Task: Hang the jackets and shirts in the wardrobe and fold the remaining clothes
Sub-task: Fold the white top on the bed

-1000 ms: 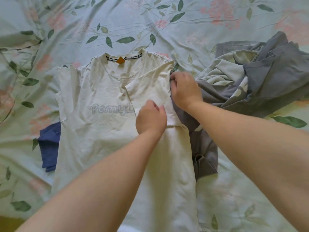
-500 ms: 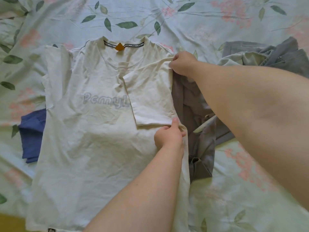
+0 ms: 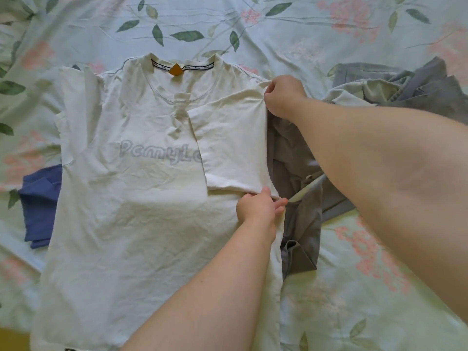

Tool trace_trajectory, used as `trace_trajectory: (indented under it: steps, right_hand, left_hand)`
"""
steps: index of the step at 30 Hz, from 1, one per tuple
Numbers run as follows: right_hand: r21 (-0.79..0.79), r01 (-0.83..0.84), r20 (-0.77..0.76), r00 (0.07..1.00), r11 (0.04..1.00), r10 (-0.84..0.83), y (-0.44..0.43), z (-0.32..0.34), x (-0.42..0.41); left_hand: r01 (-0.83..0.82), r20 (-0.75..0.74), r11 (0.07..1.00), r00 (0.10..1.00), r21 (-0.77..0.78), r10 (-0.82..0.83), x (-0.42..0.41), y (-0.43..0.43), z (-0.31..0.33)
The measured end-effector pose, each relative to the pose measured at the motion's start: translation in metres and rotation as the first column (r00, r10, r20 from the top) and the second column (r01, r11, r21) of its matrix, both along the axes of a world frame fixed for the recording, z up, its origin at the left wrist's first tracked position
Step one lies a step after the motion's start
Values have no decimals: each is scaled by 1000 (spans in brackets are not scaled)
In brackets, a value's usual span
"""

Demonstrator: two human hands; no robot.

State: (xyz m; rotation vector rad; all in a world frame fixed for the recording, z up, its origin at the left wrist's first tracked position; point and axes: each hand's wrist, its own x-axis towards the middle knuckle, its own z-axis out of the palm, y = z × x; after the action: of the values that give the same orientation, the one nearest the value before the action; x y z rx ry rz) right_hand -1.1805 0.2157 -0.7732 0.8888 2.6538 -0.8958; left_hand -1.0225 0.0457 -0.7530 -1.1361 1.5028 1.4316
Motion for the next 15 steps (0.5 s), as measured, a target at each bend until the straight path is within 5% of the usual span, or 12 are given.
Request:
trace_trajectory:
  steps: [5, 8, 15]
  right_hand:
    - [334, -145, -79, 980, 931, 181, -40, 6, 20]
    - [340, -228, -185, 935, 912, 303, -84, 13, 35]
    - [99, -359, -152, 916, 928, 370, -220, 17, 40]
  left_hand:
    - [377, 40, 922, 924, 93, -381, -38, -44, 11]
    - [529, -32, 847, 847, -58, -531, -80, -105, 21]
    - [228, -232, 826, 891, -516, -390, -203, -276, 7]
